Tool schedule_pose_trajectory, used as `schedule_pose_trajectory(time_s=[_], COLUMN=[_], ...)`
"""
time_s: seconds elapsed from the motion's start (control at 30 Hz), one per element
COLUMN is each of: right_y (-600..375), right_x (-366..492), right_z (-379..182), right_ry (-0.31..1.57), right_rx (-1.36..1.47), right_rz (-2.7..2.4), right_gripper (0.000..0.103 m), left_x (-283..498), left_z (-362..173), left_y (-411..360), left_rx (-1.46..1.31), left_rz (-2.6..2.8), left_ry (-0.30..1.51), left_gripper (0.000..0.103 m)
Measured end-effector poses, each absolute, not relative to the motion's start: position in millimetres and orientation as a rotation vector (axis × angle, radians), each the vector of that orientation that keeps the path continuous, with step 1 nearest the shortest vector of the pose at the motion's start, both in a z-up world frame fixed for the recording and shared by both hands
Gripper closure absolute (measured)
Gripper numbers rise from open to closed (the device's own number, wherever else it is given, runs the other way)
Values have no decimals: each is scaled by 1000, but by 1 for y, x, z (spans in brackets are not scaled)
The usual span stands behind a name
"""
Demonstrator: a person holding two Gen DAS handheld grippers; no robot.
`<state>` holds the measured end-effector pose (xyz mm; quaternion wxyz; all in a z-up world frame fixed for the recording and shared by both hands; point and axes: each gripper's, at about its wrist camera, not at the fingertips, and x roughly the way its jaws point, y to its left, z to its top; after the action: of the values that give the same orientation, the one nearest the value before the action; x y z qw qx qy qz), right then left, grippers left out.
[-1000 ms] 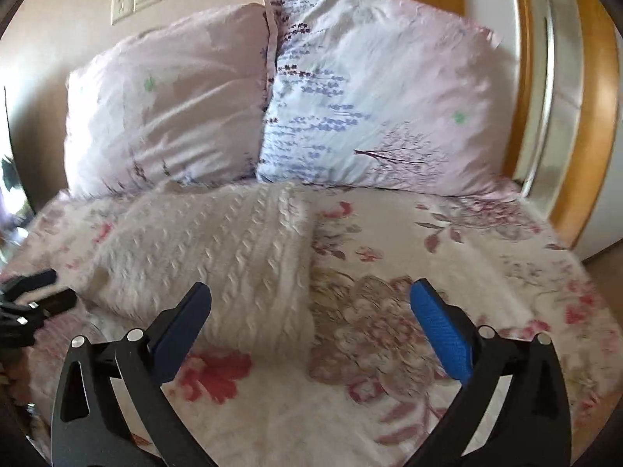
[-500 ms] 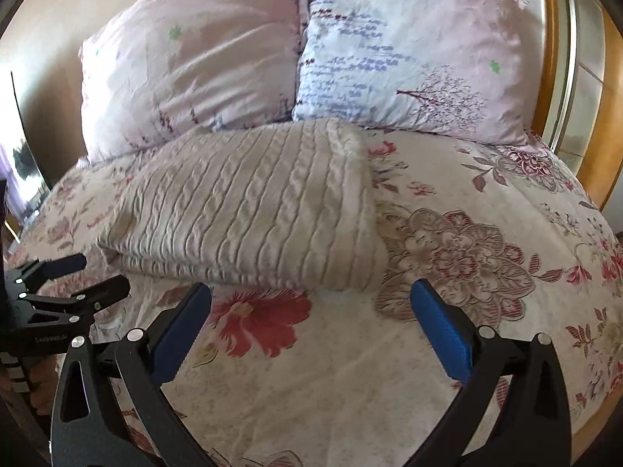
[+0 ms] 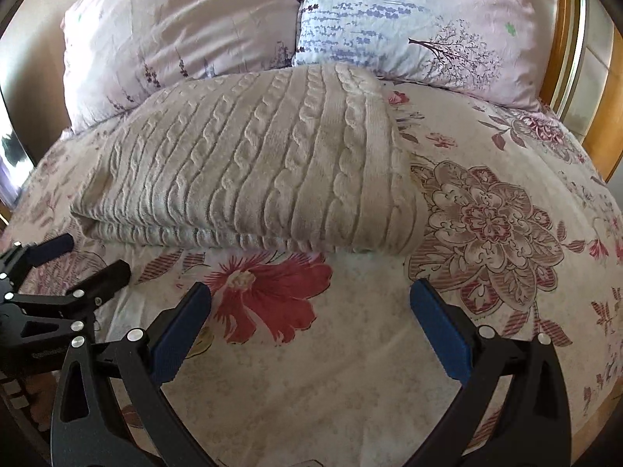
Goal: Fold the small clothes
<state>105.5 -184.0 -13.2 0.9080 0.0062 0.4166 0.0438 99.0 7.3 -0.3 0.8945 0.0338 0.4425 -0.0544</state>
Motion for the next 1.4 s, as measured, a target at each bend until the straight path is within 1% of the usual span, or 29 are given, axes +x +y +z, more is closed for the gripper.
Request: schedule_pose_trajectory(time_s=[1.4], right_y=[-182], right_x=[107], right_z=[-14], right_ry=[862], right_rx=[-15], right_rz=[83], right_gripper=[1], left_x=[98], left_z=[-1], left_y=[7], left_rx=[69], left_rz=[-111], left_ry=[917], left_gripper=[2])
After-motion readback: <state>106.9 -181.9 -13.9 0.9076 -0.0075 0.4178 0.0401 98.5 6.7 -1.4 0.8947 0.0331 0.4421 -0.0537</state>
